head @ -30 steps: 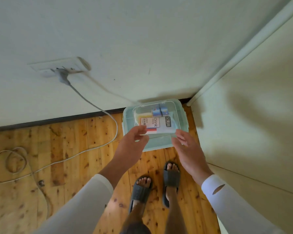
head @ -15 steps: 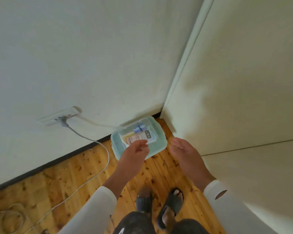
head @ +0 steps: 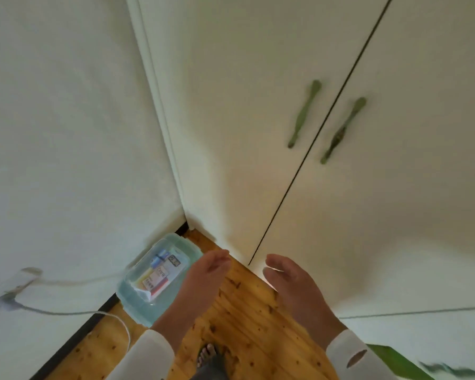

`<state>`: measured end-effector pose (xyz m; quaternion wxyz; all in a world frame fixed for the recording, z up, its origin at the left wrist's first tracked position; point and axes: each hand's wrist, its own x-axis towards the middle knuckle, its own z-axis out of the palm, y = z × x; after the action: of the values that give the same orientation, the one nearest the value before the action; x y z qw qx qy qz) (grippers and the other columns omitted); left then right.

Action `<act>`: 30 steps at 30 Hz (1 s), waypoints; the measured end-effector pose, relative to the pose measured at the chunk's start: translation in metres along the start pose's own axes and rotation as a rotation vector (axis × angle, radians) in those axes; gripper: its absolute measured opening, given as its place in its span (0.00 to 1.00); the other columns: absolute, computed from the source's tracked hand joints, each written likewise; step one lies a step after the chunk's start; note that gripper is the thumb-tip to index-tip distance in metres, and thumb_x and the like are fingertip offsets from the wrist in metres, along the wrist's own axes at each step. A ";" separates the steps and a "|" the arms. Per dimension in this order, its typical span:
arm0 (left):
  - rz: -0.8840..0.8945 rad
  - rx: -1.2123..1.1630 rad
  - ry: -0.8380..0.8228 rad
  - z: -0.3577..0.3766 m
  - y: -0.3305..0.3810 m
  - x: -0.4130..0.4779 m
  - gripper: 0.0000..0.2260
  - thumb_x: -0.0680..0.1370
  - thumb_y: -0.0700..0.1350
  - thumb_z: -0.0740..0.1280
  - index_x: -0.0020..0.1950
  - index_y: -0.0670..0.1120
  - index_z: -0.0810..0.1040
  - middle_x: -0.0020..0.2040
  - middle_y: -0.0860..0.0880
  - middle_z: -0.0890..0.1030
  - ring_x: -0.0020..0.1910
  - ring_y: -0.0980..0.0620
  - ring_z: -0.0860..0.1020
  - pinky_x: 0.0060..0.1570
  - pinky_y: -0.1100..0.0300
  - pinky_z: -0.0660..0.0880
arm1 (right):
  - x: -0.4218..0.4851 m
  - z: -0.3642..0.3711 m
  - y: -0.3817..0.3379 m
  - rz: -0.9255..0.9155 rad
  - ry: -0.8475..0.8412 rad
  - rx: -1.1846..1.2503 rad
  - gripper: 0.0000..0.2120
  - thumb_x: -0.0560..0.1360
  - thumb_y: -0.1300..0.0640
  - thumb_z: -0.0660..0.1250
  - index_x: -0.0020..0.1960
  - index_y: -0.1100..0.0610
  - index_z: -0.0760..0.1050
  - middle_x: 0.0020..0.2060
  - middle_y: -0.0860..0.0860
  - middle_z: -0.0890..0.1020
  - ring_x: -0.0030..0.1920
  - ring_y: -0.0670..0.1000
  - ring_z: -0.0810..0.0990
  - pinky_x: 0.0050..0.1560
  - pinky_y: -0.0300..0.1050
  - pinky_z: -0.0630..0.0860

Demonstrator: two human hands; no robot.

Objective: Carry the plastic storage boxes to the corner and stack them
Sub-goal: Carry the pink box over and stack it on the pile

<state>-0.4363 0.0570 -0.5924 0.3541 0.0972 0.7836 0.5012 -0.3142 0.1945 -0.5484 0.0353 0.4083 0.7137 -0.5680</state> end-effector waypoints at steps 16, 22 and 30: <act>0.362 0.277 -0.524 0.217 0.115 -0.095 0.06 0.79 0.54 0.65 0.54 0.65 0.76 0.54 0.64 0.81 0.53 0.69 0.76 0.51 0.71 0.69 | -0.161 -0.181 0.104 0.028 0.485 0.320 0.16 0.78 0.50 0.64 0.66 0.47 0.73 0.59 0.39 0.77 0.58 0.40 0.76 0.58 0.39 0.73; 0.435 0.319 -0.711 0.311 0.132 -0.161 0.06 0.79 0.53 0.66 0.52 0.64 0.78 0.53 0.64 0.82 0.54 0.68 0.77 0.49 0.71 0.69 | -0.237 -0.237 0.169 0.049 0.710 0.485 0.13 0.78 0.51 0.65 0.63 0.46 0.75 0.57 0.40 0.79 0.57 0.41 0.77 0.63 0.44 0.73; 0.498 0.418 -0.918 0.414 0.122 -0.246 0.06 0.79 0.51 0.66 0.52 0.63 0.78 0.53 0.62 0.82 0.49 0.70 0.78 0.40 0.77 0.70 | -0.318 -0.277 0.257 0.087 0.944 0.648 0.10 0.77 0.49 0.66 0.58 0.41 0.76 0.55 0.38 0.80 0.56 0.40 0.78 0.63 0.46 0.74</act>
<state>-0.0117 0.2873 -0.4783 0.5029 0.5555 0.5851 0.3102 0.1719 0.2599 -0.4886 -0.3909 0.6368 0.4239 -0.5119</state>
